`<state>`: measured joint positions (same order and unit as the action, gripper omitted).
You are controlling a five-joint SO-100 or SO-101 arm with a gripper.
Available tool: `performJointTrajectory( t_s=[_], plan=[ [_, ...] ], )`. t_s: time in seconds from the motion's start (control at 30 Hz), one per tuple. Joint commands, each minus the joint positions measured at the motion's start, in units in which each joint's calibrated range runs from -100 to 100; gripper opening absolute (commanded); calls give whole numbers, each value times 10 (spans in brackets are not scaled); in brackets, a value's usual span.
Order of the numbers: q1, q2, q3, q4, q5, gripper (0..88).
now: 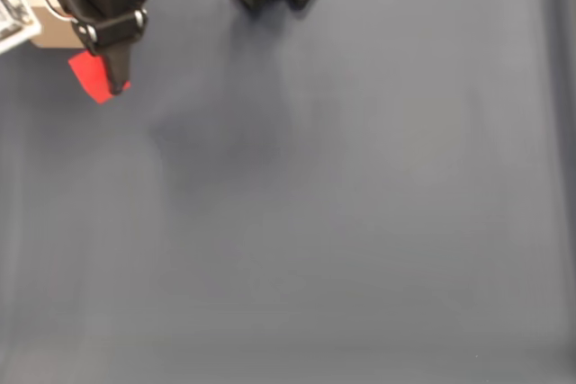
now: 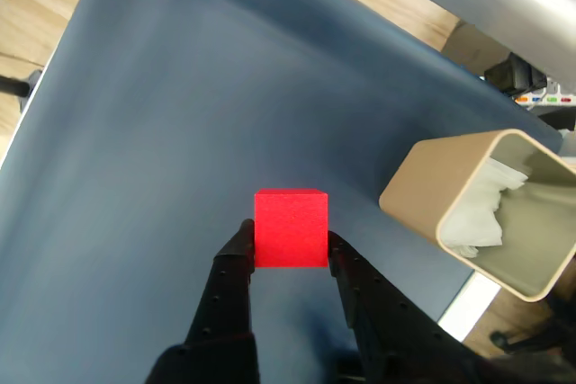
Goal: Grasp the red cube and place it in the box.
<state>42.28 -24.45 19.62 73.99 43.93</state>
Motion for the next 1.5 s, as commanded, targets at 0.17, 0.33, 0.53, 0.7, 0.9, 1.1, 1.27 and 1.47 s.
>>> performJointTrajectory(
  t_s=[0.17,0.33,0.53,0.7,0.9,1.1,1.27,1.47],
  plan=[
    [57,49,-103,4,-5,0],
    [94,91,-151,4,-1,0],
    [125,110,-165,4,-5,0],
    [145,112,-174,8,-17,0],
    [175,101,-160,18,-21,0],
    [206,87,-139,9,-15,0],
    [229,69,-111,2,-12,0],
    [250,37,-71,-5,-12,0]
  ],
)
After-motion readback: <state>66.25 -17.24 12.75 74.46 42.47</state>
